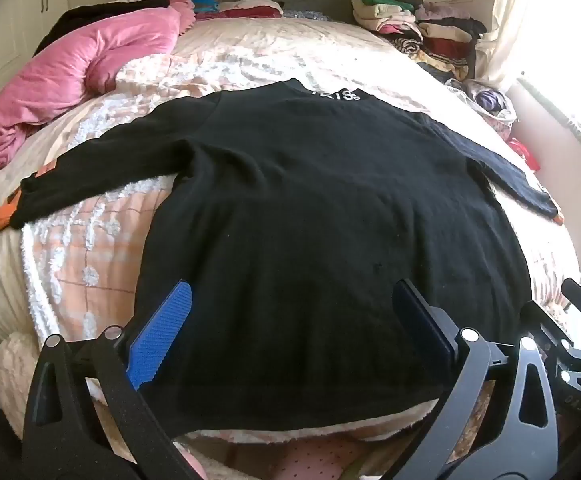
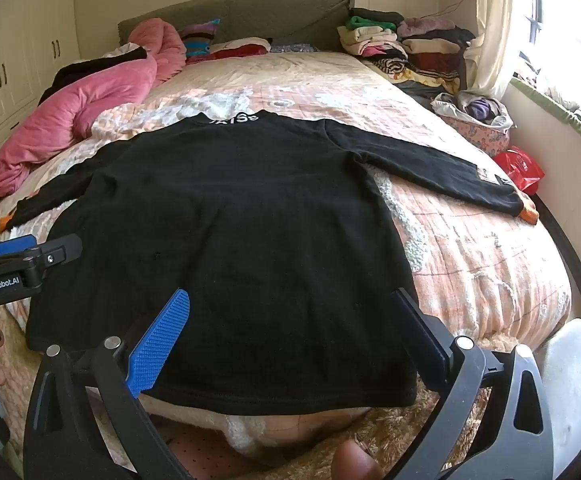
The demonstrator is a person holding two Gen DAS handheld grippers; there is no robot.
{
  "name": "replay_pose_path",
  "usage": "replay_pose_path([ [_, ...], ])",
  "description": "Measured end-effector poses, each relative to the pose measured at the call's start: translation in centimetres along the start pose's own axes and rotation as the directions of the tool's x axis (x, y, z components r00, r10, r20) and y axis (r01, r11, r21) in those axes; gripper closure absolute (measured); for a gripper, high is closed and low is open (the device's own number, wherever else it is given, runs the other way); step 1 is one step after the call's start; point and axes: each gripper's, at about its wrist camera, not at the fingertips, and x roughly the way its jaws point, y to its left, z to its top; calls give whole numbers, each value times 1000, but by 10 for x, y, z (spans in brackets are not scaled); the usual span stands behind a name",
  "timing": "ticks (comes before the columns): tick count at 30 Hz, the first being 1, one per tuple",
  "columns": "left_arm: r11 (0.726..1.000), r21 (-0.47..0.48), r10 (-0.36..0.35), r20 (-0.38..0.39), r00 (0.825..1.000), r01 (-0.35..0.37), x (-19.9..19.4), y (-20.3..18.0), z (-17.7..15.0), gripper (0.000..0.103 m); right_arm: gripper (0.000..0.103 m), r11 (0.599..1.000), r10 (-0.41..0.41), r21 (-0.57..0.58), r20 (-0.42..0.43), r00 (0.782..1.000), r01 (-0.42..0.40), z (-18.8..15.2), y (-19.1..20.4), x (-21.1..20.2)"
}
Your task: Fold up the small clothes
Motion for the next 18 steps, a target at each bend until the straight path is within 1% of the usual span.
replay_pose_path([
  [18,1000,1,1,-2,1000,-1,0,0,0,9,4,1000,1,1,1,1000,-1,0,0,0],
])
